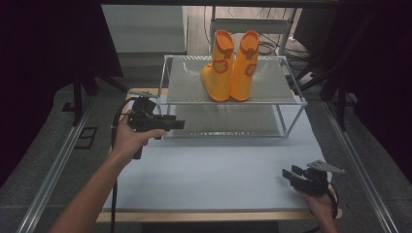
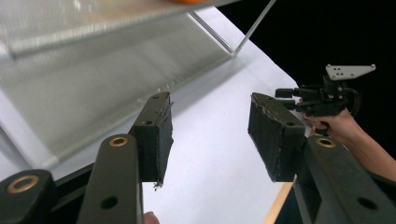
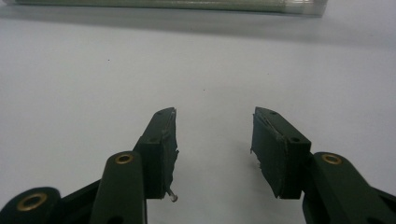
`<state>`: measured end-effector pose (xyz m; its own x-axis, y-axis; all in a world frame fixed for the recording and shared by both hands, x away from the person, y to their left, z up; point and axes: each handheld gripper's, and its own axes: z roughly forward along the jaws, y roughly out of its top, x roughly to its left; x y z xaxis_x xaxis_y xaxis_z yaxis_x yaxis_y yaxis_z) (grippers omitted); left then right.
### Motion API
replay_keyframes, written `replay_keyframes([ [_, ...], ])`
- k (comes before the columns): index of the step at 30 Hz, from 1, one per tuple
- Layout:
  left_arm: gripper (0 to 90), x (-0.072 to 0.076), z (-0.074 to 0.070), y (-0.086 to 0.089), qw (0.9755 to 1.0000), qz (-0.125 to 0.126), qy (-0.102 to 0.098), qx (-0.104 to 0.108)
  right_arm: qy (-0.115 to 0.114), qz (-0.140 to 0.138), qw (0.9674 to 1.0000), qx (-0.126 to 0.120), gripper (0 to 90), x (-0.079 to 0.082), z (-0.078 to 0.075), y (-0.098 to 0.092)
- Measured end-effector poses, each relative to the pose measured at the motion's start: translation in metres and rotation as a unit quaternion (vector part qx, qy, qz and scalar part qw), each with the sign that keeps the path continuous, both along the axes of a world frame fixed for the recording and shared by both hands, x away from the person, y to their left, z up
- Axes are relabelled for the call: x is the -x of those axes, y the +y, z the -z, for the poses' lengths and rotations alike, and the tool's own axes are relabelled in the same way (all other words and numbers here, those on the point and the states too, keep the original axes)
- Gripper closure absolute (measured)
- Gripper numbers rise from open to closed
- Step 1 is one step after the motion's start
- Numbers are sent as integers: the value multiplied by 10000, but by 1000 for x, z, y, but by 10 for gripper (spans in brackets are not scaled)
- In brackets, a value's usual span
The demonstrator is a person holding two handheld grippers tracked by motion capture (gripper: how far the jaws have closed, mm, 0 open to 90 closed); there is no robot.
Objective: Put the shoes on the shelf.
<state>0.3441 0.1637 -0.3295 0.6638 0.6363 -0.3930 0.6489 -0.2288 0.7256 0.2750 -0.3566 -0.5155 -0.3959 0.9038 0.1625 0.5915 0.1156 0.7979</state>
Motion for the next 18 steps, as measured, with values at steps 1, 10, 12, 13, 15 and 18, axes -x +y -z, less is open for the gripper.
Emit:
replay_keyframes([
  [1,502,3,4,3,10000,-21,10,-6,-1,-5,10000,9,499,0,0,1],
  [10,500,29,42,31,9997,-200,130,63,-3,-20,10000,11,499,0,1,2],
  [12,501,31,50,35,9995,-251,187,87,-14,-18,10000,21,499,0,0,2],
  [13,500,32,54,38,9994,-260,221,74,-22,-8,10000,25,499,0,0,1],
  [15,500,32,57,40,9993,-298,238,49,-37,8,10000,16,499,0,0,1],
  [18,500,31,57,42,9991,-321,260,29,-65,10,10000,15,499,0,0,2],
])
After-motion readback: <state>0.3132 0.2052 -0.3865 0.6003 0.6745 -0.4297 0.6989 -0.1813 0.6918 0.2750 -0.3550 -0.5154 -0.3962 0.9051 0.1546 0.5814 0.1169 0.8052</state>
